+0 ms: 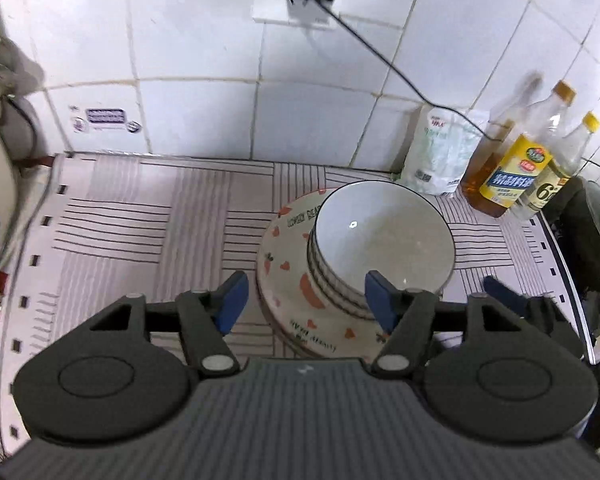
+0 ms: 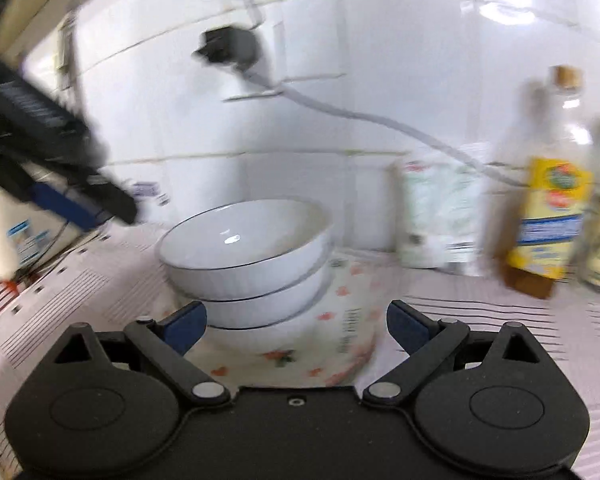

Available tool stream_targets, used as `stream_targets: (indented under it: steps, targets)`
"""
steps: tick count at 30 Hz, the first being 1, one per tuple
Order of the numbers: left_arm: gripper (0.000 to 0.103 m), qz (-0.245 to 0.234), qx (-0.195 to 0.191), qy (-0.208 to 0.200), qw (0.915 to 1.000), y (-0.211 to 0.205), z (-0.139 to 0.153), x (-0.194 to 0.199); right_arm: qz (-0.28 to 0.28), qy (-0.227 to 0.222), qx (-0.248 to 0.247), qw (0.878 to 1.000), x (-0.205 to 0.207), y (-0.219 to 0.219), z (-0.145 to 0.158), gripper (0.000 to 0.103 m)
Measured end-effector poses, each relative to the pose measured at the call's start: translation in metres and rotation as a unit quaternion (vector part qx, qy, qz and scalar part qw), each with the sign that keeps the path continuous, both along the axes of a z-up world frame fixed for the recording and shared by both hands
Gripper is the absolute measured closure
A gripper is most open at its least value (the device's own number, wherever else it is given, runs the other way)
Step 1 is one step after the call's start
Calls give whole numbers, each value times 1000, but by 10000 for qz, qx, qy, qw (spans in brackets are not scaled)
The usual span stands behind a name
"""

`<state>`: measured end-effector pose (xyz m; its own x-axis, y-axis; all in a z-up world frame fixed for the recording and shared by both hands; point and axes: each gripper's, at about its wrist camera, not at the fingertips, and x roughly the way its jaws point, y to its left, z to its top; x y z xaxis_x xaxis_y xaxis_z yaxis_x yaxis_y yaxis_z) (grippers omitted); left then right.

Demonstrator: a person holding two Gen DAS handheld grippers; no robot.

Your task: Organize plates and bowls

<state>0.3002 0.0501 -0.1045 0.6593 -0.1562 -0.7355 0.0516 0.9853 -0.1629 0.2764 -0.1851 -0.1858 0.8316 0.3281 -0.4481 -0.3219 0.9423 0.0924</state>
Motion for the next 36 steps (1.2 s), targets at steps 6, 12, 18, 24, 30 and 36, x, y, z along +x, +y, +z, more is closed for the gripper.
stream_targets:
  steps: [6, 12, 18, 24, 30, 36]
  targets:
    - [27, 49, 78, -197, 9998, 4, 20, -49, -336, 321, 48, 9989, -34, -14, 31, 4]
    - [13, -3, 242, -488, 9985, 2, 35, -91, -127, 598, 40, 9981, -61, -10, 57, 4]
    - [0, 136, 376, -599, 9974, 1, 51, -121, -504, 652, -144, 9965, -88, -13, 89, 0]
    - [0, 146, 740, -466, 9961, -4, 53, -141, -1435, 835, -967, 9814, -100, -5, 108, 0]
    - [0, 45, 674, -274, 9973, -8, 61, -165, -1234, 1189, -1144, 9785, -114, -2, 130, 0]
    - [0, 172, 705, -489, 9962, -9, 73, -191, -1154, 1357, -964, 9793, -134, -5, 133, 0]
